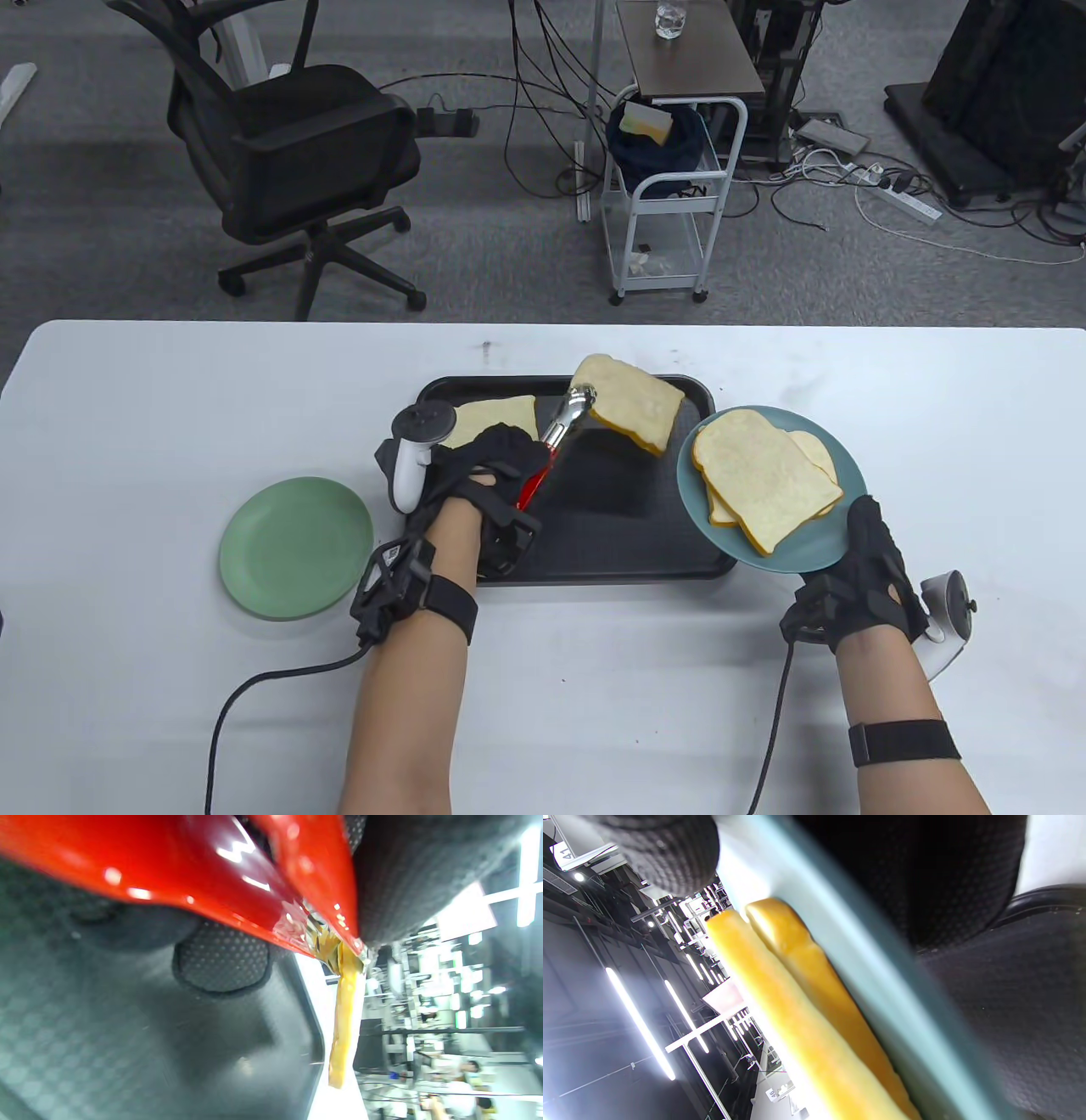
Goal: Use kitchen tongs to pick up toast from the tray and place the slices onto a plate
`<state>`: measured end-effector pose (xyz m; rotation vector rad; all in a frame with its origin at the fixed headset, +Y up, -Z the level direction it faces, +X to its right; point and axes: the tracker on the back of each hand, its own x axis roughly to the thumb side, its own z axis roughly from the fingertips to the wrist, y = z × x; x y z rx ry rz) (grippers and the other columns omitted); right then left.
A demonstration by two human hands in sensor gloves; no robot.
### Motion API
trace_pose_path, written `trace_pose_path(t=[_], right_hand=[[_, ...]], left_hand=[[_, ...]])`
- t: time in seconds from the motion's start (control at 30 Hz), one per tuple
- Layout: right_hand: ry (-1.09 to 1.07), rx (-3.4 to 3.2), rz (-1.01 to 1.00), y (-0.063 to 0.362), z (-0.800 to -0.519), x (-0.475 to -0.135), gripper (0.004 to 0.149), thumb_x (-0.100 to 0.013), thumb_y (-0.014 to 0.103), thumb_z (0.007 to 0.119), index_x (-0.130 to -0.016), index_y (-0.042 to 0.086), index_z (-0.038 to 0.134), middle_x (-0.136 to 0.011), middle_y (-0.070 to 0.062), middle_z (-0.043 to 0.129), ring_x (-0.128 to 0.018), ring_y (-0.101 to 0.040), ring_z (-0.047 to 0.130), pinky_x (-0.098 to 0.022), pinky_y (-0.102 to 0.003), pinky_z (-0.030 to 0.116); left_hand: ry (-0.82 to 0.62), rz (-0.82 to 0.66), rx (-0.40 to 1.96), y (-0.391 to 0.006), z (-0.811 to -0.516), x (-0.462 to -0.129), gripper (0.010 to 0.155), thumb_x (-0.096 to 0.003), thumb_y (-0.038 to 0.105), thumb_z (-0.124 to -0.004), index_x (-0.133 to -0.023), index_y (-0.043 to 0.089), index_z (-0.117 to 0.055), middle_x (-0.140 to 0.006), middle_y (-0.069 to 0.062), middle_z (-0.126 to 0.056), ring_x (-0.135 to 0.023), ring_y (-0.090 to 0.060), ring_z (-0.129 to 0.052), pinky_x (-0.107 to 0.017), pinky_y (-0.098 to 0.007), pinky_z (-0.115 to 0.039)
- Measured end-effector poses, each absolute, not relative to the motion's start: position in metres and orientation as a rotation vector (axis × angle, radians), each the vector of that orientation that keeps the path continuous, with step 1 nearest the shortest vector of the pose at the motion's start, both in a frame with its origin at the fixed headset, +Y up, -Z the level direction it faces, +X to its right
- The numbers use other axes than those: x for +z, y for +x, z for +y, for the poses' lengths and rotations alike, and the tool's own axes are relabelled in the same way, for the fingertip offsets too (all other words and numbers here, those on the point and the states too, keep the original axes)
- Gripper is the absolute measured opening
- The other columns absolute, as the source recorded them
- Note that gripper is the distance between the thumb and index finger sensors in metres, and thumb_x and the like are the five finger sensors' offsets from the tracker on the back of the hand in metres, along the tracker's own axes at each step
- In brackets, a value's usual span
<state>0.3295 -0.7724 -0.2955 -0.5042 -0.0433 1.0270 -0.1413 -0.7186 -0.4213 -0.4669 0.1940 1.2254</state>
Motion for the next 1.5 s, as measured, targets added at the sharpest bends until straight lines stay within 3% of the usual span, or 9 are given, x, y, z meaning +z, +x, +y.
trace_pose_path(t=[0.23,0.37,0.47,0.67,1.03,1.2,1.5], right_hand=[[-0.505,1.041,-0.05,0.33,-0.773,-0.296,0.051,-0.047,0.055,0.07,-0.083,0.021,0.06,-0.078,-0.013,0.087,-0.048,-0.028,0.108,-0.04,-0.047,0.089],[-0.499,1.042,-0.053,0.33,-0.773,-0.296,0.051,-0.047,0.055,0.07,-0.083,0.021,0.06,-0.077,-0.013,0.087,-0.048,-0.027,0.108,-0.04,-0.047,0.089],[-0.496,1.042,-0.055,0.331,-0.773,-0.297,0.051,-0.047,0.055,0.07,-0.083,0.021,0.06,-0.077,-0.013,0.087,-0.048,-0.028,0.108,-0.04,-0.047,0.089],[-0.494,1.038,-0.056,0.331,-0.774,-0.296,0.051,-0.047,0.055,0.07,-0.083,0.021,0.06,-0.077,-0.013,0.087,-0.048,-0.028,0.108,-0.04,-0.047,0.089],[-0.512,1.034,-0.062,0.332,-0.775,-0.295,0.051,-0.047,0.055,0.07,-0.083,0.021,0.06,-0.078,-0.013,0.087,-0.048,-0.027,0.108,-0.04,-0.047,0.089],[-0.522,1.057,-0.073,0.333,-0.776,-0.295,0.051,-0.047,0.055,0.07,-0.084,0.021,0.06,-0.078,-0.014,0.087,-0.048,-0.028,0.108,-0.04,-0.047,0.089],[-0.517,1.028,-0.078,0.335,-0.775,-0.294,0.051,-0.047,0.055,0.07,-0.083,0.021,0.06,-0.078,-0.013,0.087,-0.048,-0.027,0.108,-0.04,-0.047,0.089]], left_hand=[[-0.374,-0.076,1.33,-0.135,-0.619,-0.396,0.061,-0.0421,0.049,-0.093,-0.093,0.032,-0.064,-0.086,-0.009,-0.095,-0.05,-0.029,-0.111,-0.028,-0.038,-0.098],[-0.406,-0.205,1.334,-0.107,-0.594,-0.382,0.06,-0.0425,0.048,-0.093,-0.093,0.032,-0.064,-0.086,-0.01,-0.095,-0.049,-0.03,-0.111,-0.028,-0.039,-0.098],[-0.44,-0.247,1.301,-0.086,-0.596,-0.377,0.061,-0.0424,0.048,-0.093,-0.093,0.032,-0.064,-0.085,-0.01,-0.095,-0.049,-0.03,-0.112,-0.027,-0.039,-0.098],[-0.558,-0.259,1.275,-0.053,-0.633,-0.375,0.061,-0.042,0.047,-0.093,-0.093,0.03,-0.065,-0.085,-0.011,-0.095,-0.048,-0.031,-0.112,-0.026,-0.039,-0.098],[-0.635,-0.23,1.17,-0.044,-0.675,-0.369,0.062,-0.0413,0.047,-0.094,-0.093,0.029,-0.065,-0.085,-0.012,-0.096,-0.048,-0.032,-0.111,-0.026,-0.04,-0.098],[-0.641,-0.249,1.176,-0.048,-0.677,-0.369,0.073,-0.0368,0.062,-0.094,-0.094,0.029,-0.064,-0.09,-0.012,-0.092,-0.052,-0.033,-0.109,-0.028,-0.04,-0.095],[-0.522,-0.167,1.141,-0.102,-0.648,-0.363,0.076,-0.0362,0.064,-0.093,-0.096,0.028,-0.062,-0.092,-0.013,-0.089,-0.053,-0.034,-0.108,-0.029,-0.04,-0.094]])
